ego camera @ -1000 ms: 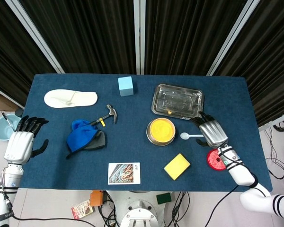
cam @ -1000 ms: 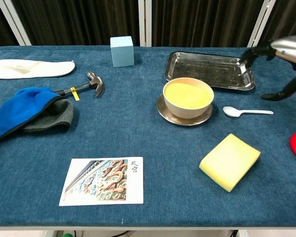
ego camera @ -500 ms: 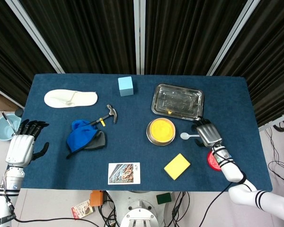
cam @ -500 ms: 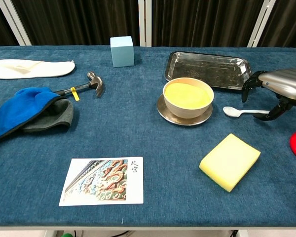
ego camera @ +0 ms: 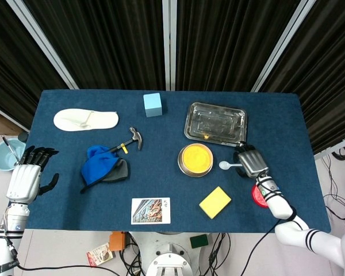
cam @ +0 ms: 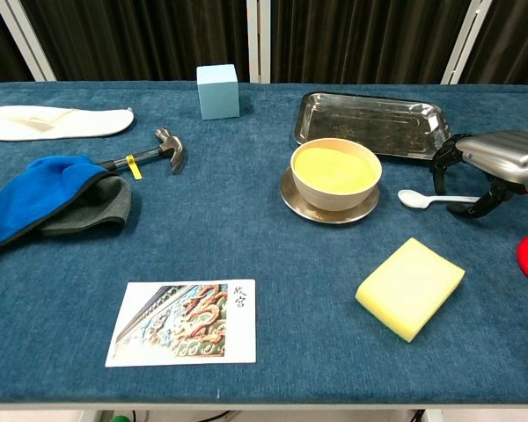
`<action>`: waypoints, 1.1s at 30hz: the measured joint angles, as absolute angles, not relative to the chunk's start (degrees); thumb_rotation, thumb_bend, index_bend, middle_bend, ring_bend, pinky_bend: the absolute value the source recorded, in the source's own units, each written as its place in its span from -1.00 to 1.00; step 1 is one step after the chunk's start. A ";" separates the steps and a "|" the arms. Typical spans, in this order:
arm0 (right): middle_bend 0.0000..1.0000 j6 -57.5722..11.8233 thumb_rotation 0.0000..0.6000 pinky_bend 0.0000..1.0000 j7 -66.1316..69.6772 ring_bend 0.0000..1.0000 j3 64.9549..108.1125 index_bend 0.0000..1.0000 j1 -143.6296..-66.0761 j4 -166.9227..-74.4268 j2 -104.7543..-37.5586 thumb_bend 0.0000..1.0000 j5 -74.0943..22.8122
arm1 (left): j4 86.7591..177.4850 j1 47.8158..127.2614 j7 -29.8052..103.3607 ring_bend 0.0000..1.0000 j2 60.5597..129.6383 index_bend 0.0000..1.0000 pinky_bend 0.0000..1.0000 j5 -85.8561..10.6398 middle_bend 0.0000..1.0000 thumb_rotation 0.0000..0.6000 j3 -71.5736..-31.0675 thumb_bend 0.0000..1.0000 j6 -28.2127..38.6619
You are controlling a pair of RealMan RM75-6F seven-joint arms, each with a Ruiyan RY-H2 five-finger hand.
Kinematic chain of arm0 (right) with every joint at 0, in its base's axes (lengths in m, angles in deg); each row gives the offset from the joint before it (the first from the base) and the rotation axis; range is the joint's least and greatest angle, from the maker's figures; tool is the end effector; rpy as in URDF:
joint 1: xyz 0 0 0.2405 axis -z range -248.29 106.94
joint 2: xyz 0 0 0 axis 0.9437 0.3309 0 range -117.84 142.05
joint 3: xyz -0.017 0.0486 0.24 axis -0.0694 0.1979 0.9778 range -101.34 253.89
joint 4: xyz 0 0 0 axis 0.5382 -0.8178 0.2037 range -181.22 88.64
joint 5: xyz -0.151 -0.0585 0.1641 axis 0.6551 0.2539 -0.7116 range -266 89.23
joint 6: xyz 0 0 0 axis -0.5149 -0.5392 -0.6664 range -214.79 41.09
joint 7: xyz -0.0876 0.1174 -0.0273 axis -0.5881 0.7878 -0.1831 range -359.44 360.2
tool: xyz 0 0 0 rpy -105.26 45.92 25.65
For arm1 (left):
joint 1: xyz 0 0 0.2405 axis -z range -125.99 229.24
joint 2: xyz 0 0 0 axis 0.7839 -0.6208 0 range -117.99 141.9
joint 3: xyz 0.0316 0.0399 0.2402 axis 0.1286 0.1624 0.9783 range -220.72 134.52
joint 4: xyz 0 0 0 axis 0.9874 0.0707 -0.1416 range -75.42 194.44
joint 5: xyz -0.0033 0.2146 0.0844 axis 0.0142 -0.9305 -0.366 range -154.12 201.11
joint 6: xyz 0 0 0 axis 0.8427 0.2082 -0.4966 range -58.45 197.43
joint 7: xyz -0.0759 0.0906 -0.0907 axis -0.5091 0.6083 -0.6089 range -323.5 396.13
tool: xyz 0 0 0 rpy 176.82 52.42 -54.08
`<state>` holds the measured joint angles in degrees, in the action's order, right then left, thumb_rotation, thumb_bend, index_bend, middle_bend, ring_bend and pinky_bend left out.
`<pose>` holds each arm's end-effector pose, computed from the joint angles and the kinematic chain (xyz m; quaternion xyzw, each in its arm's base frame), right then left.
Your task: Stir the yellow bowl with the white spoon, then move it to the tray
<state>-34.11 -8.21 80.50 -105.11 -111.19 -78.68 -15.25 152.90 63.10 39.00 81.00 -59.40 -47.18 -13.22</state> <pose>-0.2618 -0.3413 -0.0319 0.7479 -0.3747 0.2814 0.4703 -0.2790 0.2241 0.1063 -0.5972 -0.3905 -0.4235 0.5582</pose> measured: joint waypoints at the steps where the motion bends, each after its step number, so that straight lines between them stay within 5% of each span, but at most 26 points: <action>1: -0.54 -34.22 1.00 -0.57 -8.15 -0.88 80.52 0.04 -105.10 -111.10 -78.72 -0.16 -15.23 | 152.81 63.08 38.96 -0.71 81.03 -0.54 -0.82 -59.41 -0.61 1.00 -47.22 -0.31 -13.23; 11: -0.46 -31.96 1.00 -0.57 -7.24 -0.88 80.47 0.17 -104.70 -112.72 -76.16 -0.03 -12.30 | 152.83 62.73 38.97 -0.71 80.84 -0.54 -0.82 -59.64 -0.61 1.00 -47.37 -0.31 -13.48; 22: -0.45 -28.99 1.00 -0.57 -11.19 -0.88 82.90 0.17 -108.37 -123.20 -65.54 -0.04 -6.36 | 154.05 62.05 39.80 -0.71 80.17 -0.54 -0.82 -59.89 -0.61 1.00 -47.74 -0.31 -14.67; 33: -0.47 -38.67 1.00 -0.57 -26.54 -0.88 85.71 0.14 -118.08 -122.67 -72.09 -0.04 -9.85 | 152.20 60.94 37.97 -0.71 81.16 -0.54 -0.82 -59.56 -0.61 1.00 -47.44 -0.31 -15.24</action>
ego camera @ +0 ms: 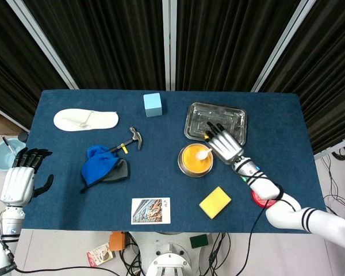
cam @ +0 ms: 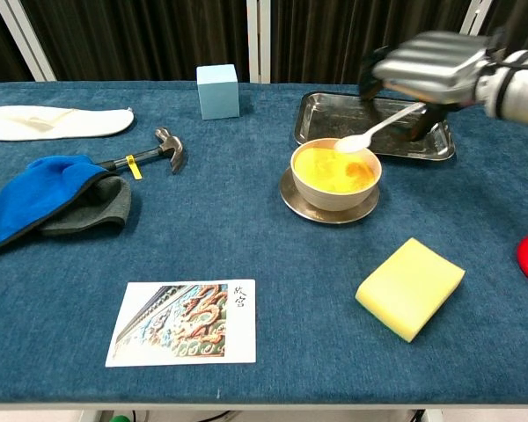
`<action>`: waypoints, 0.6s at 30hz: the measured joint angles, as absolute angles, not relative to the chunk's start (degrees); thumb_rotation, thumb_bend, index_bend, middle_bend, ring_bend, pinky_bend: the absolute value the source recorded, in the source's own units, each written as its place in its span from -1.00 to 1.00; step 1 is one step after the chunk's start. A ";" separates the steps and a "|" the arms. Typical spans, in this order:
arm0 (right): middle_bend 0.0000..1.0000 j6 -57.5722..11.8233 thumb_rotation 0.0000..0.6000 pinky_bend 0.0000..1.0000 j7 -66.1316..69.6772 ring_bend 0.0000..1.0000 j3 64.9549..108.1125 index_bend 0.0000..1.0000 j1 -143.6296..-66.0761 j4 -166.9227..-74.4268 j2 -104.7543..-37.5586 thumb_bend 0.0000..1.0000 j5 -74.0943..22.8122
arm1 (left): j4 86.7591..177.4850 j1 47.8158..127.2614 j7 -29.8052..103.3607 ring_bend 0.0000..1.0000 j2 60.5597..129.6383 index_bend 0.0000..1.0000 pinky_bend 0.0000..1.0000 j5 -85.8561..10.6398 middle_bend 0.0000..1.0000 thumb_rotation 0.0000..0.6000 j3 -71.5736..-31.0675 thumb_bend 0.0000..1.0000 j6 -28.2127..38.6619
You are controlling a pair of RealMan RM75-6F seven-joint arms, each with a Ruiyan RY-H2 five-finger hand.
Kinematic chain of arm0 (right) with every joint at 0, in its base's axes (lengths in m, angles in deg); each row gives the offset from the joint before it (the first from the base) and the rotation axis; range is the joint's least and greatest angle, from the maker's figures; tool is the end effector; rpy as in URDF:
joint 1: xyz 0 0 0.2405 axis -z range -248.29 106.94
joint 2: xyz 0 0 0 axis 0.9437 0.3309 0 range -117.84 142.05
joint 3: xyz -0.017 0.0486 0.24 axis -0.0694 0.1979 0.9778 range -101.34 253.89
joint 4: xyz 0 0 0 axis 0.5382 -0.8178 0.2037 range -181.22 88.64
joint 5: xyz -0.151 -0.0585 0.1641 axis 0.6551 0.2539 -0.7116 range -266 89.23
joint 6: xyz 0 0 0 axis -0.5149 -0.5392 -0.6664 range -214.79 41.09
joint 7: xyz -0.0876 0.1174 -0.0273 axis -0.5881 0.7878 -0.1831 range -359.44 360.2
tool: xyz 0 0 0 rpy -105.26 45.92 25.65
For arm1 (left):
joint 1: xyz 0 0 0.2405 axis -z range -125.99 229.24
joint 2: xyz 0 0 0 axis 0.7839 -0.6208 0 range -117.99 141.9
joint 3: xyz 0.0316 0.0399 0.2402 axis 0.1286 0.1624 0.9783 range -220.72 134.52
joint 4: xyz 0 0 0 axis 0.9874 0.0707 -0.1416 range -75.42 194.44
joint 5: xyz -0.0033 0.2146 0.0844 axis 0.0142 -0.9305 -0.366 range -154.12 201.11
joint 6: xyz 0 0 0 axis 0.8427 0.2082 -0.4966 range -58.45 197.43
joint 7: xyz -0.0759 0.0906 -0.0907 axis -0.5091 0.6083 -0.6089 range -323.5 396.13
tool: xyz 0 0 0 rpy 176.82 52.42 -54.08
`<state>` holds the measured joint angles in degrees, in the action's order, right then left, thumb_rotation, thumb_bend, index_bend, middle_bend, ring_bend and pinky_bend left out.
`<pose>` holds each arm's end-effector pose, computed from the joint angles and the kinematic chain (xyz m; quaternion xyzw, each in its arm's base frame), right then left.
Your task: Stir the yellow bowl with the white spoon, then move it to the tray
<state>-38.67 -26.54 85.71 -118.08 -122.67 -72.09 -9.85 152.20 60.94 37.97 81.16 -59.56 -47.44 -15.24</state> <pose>-0.1350 -0.3818 -0.0165 0.8396 -0.1456 0.2945 0.4326 -0.2873 0.2148 0.1122 -0.5794 -0.3926 -0.4274 0.5723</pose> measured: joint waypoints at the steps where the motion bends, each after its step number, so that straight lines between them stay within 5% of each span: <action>1: -0.48 -39.20 1.00 -0.57 -27.53 -0.88 85.79 0.13 -118.68 -122.48 -72.76 -0.05 -10.39 | 151.81 60.79 37.62 -0.71 81.29 -0.54 -0.82 -59.55 -0.61 1.00 -47.38 -0.31 -15.32; 6: -0.51 -40.46 1.00 -0.59 -31.48 -0.88 85.63 0.04 -120.31 -121.94 -74.77 -0.05 -12.25 | 150.42 60.44 36.36 -0.72 81.98 -0.54 -0.82 -59.64 -0.61 1.00 -47.39 -0.31 -15.62; 13: -0.55 -40.41 1.00 -0.62 -34.35 -0.89 85.19 -0.44 -120.74 -123.81 -74.91 -0.35 -14.61 | 149.62 60.04 35.86 -0.71 82.33 -0.54 -0.82 -60.23 -0.61 1.00 -47.26 -0.31 -16.02; 18: -0.47 -39.67 1.00 -0.62 -35.84 -0.87 84.53 -0.48 -120.61 -127.06 -72.18 -0.37 -14.76 | 149.80 59.88 35.82 -0.71 82.04 -0.54 -0.82 -60.29 -0.61 1.00 -47.38 -0.30 -16.18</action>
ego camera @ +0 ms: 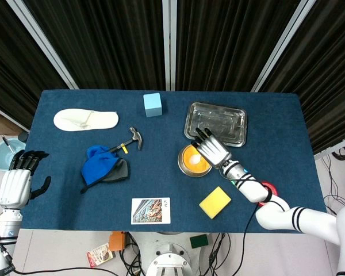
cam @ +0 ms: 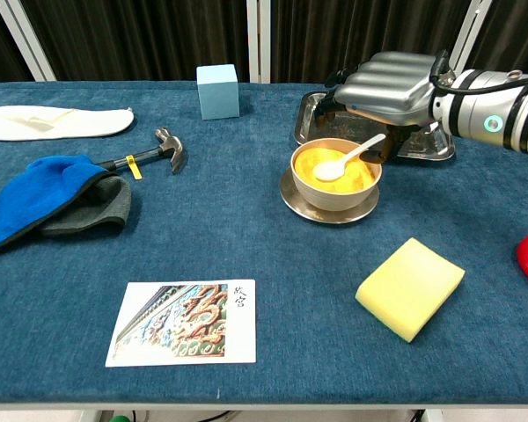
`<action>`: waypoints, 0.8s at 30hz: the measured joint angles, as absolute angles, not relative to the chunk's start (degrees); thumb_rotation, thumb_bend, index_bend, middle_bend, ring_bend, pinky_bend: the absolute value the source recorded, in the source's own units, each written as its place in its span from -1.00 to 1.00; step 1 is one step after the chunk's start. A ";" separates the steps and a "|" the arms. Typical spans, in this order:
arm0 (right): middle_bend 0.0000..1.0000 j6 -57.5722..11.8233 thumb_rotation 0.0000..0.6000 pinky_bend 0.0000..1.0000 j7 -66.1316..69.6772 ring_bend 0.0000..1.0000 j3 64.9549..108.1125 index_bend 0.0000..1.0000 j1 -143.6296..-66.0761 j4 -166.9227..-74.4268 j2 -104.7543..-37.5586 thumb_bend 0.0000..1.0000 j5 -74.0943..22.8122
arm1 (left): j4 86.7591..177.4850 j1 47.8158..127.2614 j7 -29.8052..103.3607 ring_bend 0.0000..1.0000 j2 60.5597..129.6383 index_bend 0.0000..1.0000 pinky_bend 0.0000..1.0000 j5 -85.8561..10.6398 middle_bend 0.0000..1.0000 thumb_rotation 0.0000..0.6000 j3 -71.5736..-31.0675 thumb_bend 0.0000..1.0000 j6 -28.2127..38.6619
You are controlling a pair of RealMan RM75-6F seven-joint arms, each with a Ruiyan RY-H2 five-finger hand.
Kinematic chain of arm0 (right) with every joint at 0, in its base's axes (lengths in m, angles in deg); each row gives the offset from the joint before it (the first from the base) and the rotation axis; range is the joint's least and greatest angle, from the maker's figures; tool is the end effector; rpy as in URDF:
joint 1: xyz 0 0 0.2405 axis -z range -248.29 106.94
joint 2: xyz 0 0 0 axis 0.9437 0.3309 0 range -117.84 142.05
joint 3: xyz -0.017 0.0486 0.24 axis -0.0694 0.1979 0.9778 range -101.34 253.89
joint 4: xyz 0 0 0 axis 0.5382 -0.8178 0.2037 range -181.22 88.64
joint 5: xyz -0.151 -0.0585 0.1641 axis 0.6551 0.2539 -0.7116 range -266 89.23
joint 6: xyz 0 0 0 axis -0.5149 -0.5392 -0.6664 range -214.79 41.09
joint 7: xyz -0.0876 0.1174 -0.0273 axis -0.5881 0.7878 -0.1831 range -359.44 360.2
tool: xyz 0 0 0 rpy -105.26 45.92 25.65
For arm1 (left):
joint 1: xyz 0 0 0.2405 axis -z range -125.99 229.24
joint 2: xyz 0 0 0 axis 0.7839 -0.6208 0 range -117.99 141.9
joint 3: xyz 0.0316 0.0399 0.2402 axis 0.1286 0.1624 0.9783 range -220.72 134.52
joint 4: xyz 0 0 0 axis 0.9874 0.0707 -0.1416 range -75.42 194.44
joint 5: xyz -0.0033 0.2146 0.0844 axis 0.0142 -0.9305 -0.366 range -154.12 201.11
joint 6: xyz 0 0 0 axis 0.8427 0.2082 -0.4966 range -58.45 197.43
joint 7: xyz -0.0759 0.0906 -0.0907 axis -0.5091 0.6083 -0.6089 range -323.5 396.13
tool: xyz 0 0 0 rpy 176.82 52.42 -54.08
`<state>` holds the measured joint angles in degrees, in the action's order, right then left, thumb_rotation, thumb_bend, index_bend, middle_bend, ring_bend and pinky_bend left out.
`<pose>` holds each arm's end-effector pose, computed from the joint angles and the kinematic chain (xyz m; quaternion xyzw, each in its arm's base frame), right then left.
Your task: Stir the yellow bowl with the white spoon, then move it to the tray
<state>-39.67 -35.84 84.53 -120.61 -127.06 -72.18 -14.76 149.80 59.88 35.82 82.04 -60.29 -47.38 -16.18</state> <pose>-0.1154 -0.3703 -0.0294 0.8576 -0.1126 0.2704 0.4228 -0.2961 0.2101 0.1128 -0.5724 -0.3935 -0.4322 0.5751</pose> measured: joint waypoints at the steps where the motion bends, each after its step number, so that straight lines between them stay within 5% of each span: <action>1: -0.44 -39.46 1.00 -0.62 -36.00 -0.87 84.44 -0.44 -120.61 -127.52 -71.56 -0.37 -14.58 | 149.90 59.86 35.86 -0.71 81.99 -0.54 -0.82 -60.33 -0.61 1.00 -47.39 -0.31 -16.18; 5: -0.38 -39.44 1.00 -0.62 -36.40 -0.86 84.32 -0.18 -120.80 -128.92 -69.31 -0.35 -14.88 | 150.27 59.83 36.18 -0.71 81.86 -0.54 -0.82 -60.32 -0.61 1.00 -47.40 -0.31 -16.03; 11: -0.25 -40.61 1.00 -0.62 -35.59 -0.82 84.10 -0.13 -121.39 -127.82 -69.73 -0.32 -16.68 | 150.41 59.77 36.28 -0.71 82.12 -0.54 -0.82 -60.28 -0.61 1.00 -47.46 -0.30 -15.90; 24: -0.30 -39.06 1.00 -0.62 -33.89 -0.82 82.15 -0.06 -121.98 -121.49 -73.91 -0.24 -13.16 | 149.87 59.66 36.00 -0.71 82.40 -0.54 -0.82 -60.04 -0.61 1.00 -47.61 -0.30 -15.58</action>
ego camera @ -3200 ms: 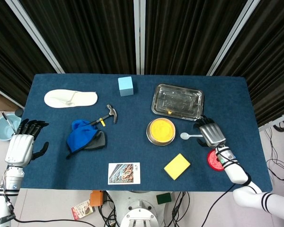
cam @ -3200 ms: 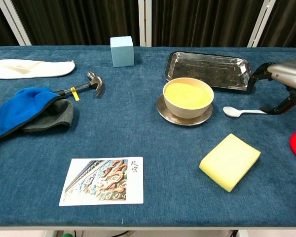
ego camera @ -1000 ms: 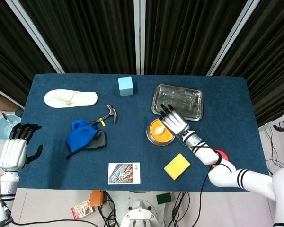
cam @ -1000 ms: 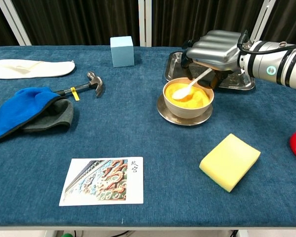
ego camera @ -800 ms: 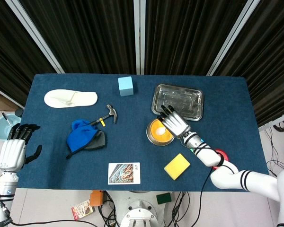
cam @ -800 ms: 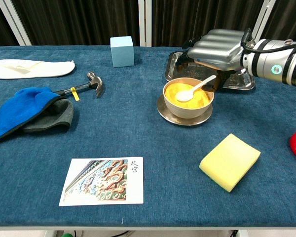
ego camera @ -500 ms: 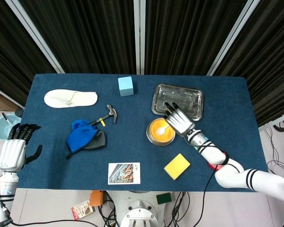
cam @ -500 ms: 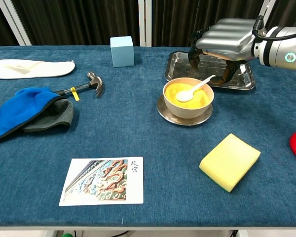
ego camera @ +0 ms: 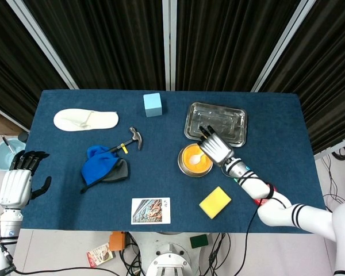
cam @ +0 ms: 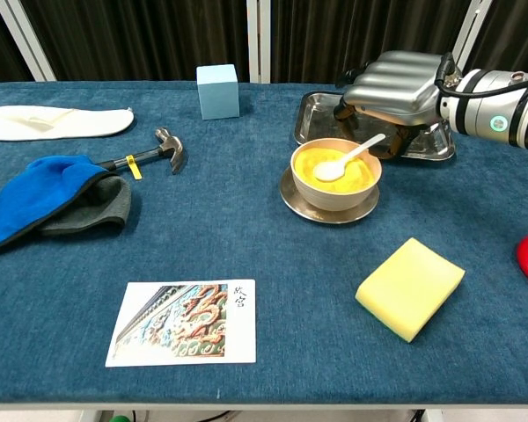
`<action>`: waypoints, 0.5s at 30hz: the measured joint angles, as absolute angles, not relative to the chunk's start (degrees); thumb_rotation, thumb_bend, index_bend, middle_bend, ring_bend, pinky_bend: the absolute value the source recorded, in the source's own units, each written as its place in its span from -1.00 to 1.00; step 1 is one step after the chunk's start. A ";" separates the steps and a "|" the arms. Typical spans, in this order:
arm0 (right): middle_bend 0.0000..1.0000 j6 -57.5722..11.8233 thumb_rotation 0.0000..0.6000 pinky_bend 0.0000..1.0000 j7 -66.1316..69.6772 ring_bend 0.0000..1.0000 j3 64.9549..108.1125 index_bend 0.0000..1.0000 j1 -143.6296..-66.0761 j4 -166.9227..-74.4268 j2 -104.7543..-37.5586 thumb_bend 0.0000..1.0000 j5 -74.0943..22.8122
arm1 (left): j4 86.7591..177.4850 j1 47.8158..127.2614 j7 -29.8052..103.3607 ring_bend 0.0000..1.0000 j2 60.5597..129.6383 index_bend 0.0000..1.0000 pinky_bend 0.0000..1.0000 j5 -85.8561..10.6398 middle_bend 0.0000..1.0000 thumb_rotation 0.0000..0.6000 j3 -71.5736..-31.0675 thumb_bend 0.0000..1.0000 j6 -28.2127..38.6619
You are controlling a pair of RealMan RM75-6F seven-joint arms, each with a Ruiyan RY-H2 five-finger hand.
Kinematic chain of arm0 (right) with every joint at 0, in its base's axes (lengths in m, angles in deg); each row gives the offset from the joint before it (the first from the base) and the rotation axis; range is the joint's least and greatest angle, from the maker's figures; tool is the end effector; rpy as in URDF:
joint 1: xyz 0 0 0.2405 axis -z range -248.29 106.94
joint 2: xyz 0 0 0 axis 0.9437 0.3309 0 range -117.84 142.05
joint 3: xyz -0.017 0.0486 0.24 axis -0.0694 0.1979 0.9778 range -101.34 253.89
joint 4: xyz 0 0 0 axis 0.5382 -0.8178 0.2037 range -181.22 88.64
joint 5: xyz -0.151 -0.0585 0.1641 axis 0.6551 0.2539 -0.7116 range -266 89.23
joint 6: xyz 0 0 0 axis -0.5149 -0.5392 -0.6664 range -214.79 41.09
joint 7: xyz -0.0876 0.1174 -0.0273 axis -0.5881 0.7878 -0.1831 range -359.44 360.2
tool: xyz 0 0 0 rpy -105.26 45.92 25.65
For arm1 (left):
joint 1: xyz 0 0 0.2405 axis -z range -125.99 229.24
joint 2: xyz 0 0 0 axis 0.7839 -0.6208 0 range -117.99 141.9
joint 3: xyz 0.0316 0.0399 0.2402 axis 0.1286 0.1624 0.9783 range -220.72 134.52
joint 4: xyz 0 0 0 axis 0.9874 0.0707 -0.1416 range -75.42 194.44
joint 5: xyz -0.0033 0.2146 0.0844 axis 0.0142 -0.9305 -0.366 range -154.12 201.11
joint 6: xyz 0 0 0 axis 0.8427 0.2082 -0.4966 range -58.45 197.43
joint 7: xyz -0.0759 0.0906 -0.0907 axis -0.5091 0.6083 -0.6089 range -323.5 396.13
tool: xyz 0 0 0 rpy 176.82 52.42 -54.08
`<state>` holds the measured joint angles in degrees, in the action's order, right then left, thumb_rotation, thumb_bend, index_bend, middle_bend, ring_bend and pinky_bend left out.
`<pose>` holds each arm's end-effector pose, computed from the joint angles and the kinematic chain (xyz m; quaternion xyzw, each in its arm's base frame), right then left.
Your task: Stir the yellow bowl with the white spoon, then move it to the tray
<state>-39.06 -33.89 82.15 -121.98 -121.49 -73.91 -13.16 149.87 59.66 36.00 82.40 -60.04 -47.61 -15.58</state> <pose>-0.1279 -0.3806 -0.0339 0.8610 -0.0907 0.2547 0.4309 -0.2966 0.2098 0.1100 -0.5710 -0.3991 -0.4296 0.5746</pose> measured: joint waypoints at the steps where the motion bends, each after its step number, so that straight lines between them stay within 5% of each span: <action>1: -0.31 -38.99 1.00 -0.62 -33.71 -0.82 82.09 -0.05 -122.00 -121.27 -74.09 -0.24 -13.02 | 149.84 59.62 35.98 -0.71 82.42 -0.54 -0.82 -60.02 -0.61 1.00 -47.60 -0.31 -15.58; 15: -0.32 -38.81 1.00 -0.62 -32.21 -0.82 81.40 -0.03 -122.28 -116.60 -76.80 -0.22 -11.78 | 149.49 59.42 35.67 -0.71 82.63 -0.54 -0.82 -59.90 -0.61 1.00 -47.69 -0.30 -15.50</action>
